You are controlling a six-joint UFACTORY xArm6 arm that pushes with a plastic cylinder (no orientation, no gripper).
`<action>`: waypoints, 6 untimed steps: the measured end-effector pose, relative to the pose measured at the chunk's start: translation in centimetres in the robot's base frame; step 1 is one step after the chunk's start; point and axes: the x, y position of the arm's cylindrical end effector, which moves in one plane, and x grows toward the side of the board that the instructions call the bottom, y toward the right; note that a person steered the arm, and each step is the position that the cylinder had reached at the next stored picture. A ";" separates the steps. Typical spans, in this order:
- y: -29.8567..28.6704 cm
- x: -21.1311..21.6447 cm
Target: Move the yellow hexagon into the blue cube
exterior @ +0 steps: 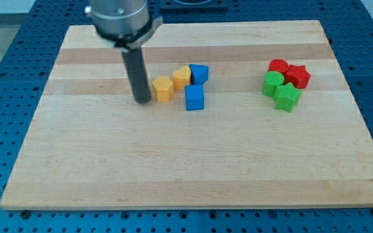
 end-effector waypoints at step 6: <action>3.2 8.9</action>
